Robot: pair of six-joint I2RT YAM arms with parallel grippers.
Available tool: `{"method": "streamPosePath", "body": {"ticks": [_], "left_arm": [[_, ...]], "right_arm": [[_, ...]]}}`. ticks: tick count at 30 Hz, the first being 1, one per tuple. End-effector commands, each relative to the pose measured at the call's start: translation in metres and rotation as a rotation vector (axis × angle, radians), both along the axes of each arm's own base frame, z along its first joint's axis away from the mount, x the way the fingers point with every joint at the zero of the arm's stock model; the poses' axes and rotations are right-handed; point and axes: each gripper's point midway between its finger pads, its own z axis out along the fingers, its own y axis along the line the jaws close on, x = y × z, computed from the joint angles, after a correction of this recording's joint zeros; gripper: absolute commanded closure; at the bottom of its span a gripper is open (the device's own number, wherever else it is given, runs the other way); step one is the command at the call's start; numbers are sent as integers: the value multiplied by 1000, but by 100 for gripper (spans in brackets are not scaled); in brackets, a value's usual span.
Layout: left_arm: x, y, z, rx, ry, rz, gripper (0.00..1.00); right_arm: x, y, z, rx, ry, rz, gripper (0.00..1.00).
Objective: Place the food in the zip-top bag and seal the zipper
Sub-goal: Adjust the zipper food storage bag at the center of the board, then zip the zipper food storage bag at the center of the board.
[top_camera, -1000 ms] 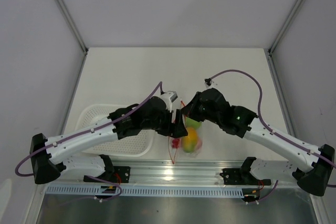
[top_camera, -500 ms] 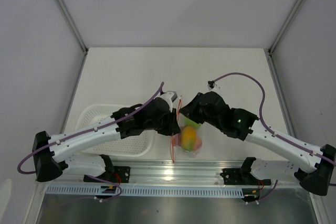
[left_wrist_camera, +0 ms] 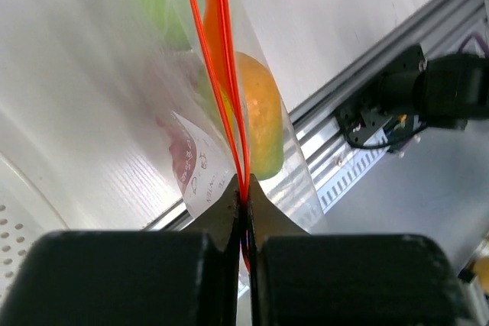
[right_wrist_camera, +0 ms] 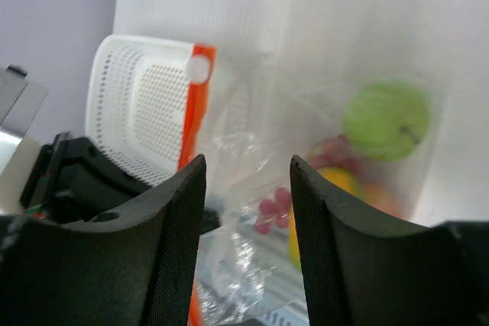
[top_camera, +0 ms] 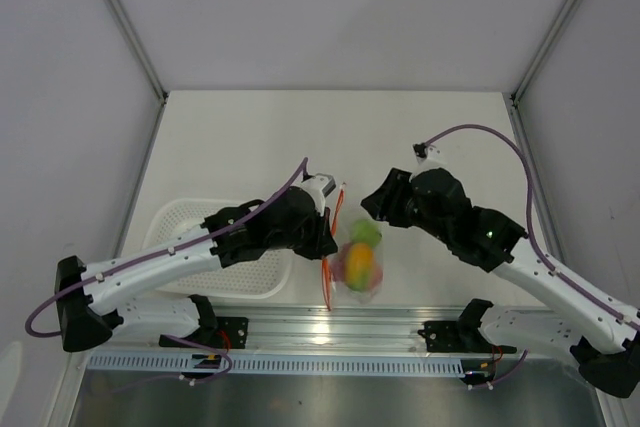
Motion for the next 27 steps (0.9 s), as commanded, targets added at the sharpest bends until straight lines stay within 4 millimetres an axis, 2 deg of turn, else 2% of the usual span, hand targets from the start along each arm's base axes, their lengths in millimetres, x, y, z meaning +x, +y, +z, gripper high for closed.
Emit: {"method": "streamPosePath", "body": {"ticks": [1,4,8,9,12,17,22,27], "left_arm": [[-9,-6,24,-76,-91,-138,99],[-16,-5,30,-77,-97,-207,99],[-26,-3,40,-94,-98,-295,99],[-32,-3,43,-110,-87,-330,100],[-42,-2,53,-145,-98,-396,99],[-66,0,68,-223,-90,-537,99],[-84,4,90,-322,-118,-634,100],[-112,8,114,-437,-110,-781,99]], "right_arm": [[-3,-21,0,-121,-77,112,49],[-1,-31,-7,-189,-106,165,45],[-7,-32,-15,-237,-145,257,43],[-7,-34,-15,-244,-154,260,37],[-11,-36,-20,-269,-156,310,33],[-25,-26,-7,-207,-236,447,36],[-57,-11,5,-93,-313,642,41],[-79,-7,21,11,-410,734,41]]}}
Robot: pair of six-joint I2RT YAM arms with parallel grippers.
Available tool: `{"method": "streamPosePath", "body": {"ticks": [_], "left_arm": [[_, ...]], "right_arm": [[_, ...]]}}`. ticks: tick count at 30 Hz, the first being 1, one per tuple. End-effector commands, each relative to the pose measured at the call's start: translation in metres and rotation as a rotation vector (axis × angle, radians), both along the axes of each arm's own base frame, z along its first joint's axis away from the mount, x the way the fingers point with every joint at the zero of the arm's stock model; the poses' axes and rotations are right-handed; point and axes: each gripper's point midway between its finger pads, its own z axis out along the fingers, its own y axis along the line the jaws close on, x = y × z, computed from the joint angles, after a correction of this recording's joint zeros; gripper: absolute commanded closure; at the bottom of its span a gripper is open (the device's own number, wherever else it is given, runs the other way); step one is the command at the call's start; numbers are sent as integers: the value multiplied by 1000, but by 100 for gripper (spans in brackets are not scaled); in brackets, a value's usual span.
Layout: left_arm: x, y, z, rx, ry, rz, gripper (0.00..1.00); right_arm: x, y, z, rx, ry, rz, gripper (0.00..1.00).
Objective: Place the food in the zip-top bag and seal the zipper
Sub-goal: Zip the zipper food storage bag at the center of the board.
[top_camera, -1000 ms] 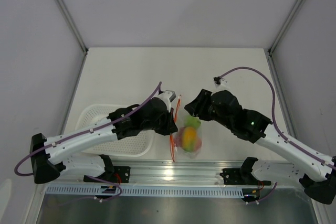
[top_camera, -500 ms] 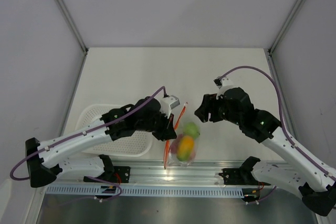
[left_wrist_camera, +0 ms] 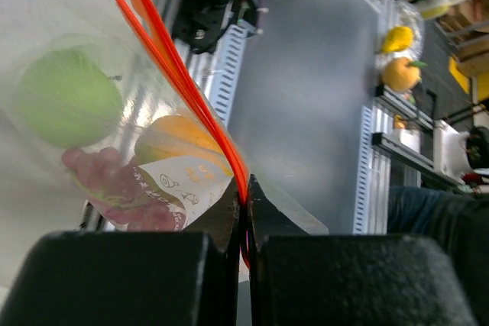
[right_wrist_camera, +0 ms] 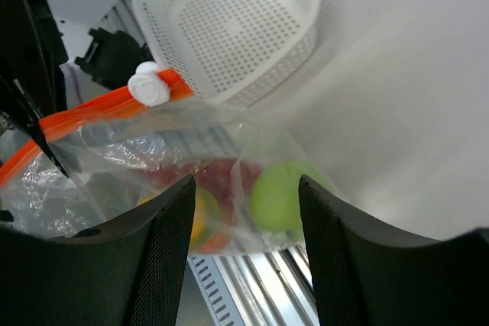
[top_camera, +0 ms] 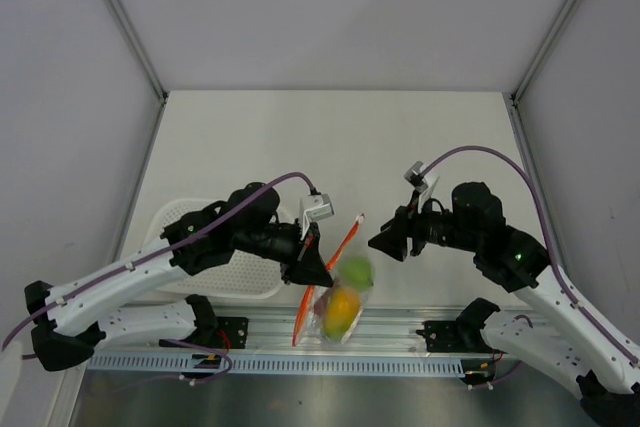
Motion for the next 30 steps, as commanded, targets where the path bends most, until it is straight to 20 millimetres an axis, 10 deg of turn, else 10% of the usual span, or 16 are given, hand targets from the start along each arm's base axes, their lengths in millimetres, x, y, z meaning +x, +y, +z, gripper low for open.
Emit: {"method": "streamPosePath", "body": {"ticks": [1,11,30], "left_arm": [[-26,0,51,-199,-44,-181,100],[-54,12,77,-305,-26,-331,100],[-67,15,81,-350,13,-415,100]], "right_arm": [[-20,11,30,128,-105,155,41],[-28,13,40,161,-153,230,26],[-78,29,81,365,-152,617,30]]}}
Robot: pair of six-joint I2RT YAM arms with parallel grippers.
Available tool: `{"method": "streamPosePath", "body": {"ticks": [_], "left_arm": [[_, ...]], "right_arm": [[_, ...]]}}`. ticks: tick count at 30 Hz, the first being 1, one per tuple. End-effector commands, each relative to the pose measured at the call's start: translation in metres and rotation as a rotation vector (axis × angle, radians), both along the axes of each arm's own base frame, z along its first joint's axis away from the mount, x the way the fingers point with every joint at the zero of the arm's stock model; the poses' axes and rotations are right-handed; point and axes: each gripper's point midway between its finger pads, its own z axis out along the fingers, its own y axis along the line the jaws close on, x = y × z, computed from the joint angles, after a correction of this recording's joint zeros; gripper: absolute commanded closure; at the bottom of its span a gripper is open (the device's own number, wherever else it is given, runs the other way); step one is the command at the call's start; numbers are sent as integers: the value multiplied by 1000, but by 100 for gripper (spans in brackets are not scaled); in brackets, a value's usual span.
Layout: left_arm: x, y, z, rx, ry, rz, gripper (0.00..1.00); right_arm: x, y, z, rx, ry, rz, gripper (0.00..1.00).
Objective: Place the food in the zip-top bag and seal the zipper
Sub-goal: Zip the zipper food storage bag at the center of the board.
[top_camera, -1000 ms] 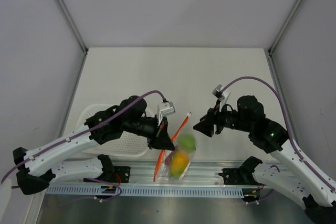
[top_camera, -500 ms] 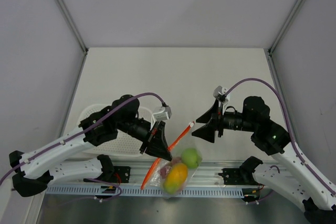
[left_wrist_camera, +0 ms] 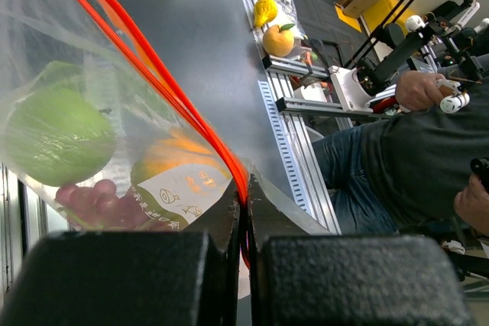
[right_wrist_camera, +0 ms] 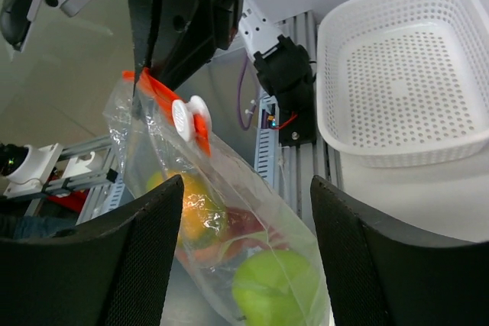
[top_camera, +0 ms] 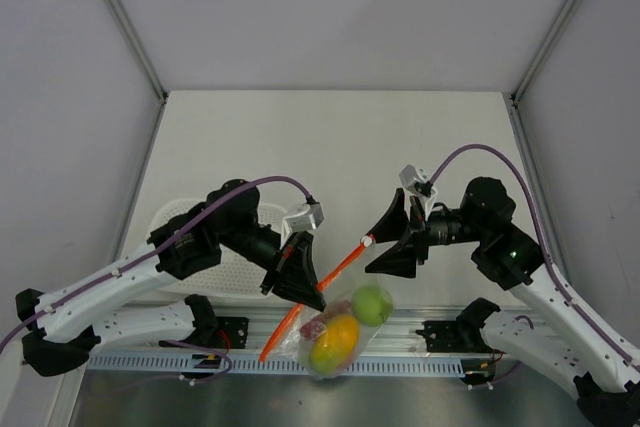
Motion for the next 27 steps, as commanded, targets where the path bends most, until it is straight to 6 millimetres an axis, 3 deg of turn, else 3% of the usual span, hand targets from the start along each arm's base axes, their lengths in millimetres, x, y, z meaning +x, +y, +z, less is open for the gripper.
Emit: {"method": "streamPosePath", "body": {"ticks": [1,9,15,19,25,27], "left_arm": [[-4,1,14,-66,-19,-35,99],[-2,-2,10,-60,-9,-36,99],[0,-5,6,-49,-3,-32,99],[1,-6,4,-42,-3,-25,99],[7,-9,0,-26,-9,10,99],[12,-11,-3,-9,-19,46,99]], "right_arm": [[-10,1,15,53,-31,88,31],[-18,2,15,62,-6,157,39],[-22,1,19,77,-20,189,52],[-26,0,22,82,-18,208,64],[-26,0,16,65,5,202,98],[-23,0,9,42,32,177,100]]}}
